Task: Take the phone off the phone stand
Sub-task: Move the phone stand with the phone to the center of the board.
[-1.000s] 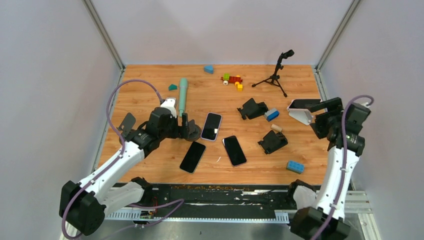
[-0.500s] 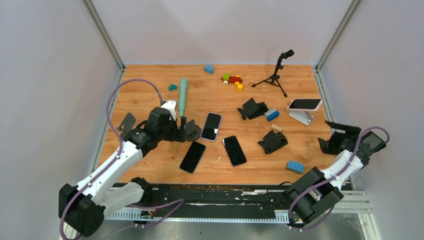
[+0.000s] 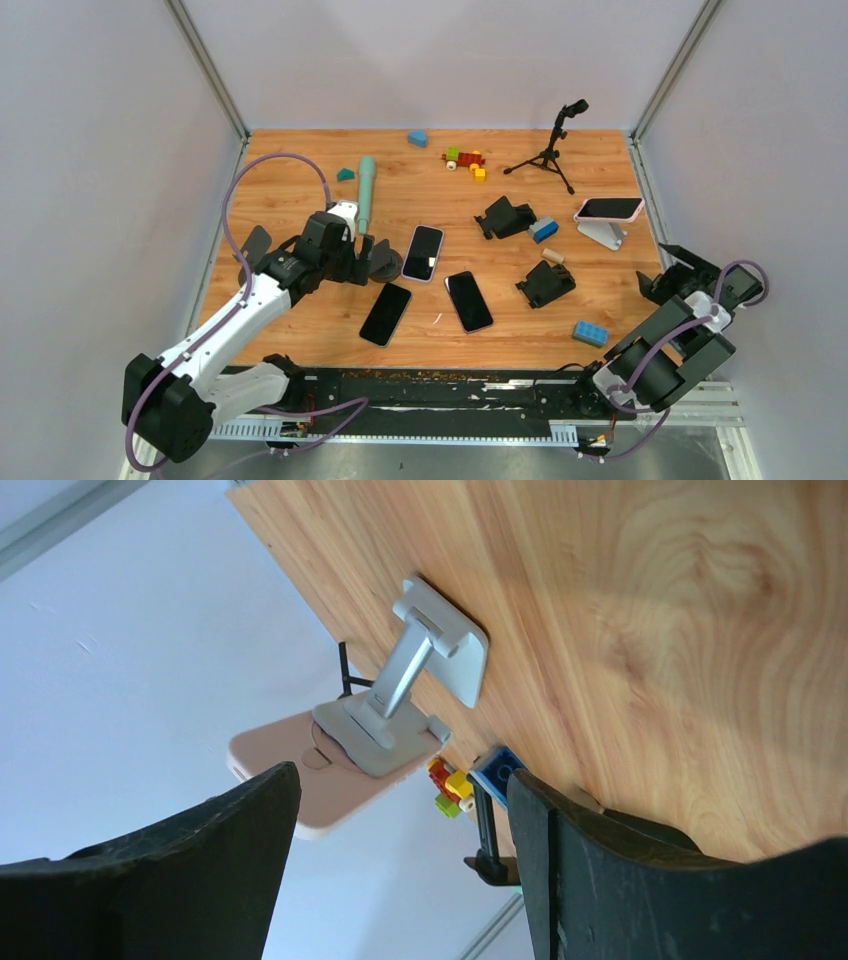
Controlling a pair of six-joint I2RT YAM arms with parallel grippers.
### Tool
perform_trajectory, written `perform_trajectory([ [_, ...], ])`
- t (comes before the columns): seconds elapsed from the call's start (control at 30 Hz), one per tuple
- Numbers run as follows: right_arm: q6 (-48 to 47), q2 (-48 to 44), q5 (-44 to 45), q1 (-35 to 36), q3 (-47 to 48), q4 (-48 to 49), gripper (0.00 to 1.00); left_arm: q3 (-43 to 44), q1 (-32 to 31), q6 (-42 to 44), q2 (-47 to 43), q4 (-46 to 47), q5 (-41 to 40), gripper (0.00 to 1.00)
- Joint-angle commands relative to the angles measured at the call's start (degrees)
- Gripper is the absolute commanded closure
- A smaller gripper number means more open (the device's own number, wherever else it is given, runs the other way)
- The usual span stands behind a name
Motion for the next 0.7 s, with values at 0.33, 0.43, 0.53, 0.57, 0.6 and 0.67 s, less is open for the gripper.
perform_trajectory([
  [0.33,7.44,17.06,3.82,11.17,8.51,12.05,0.24,-0.95,-0.19,3.73,-5.55,1.55,-0.99,0.06],
  [0.43,7.81,20.06,3.42,12.94,10.44,13.37,0.24,-1.29,-0.15,3.73,-6.05,1.44,-0.88,0.06],
  [0.53,8.27,22.10,3.50,13.77,11.97,13.85,0.24,-0.99,-0.18,3.79,-5.67,1.19,-0.63,0.06],
  [0.57,8.41,22.86,3.42,13.89,12.51,13.92,0.24,-0.93,-0.22,3.83,-5.51,1.11,-0.63,0.06],
  [0.6,8.39,23.47,3.37,14.04,13.01,13.93,0.24,-0.86,-0.23,3.88,-5.51,1.12,-0.63,0.06],
  [0.67,8.60,24.57,3.23,14.32,14.16,13.93,0.24,-0.87,-0.21,4.00,-5.72,1.17,-0.75,0.06],
])
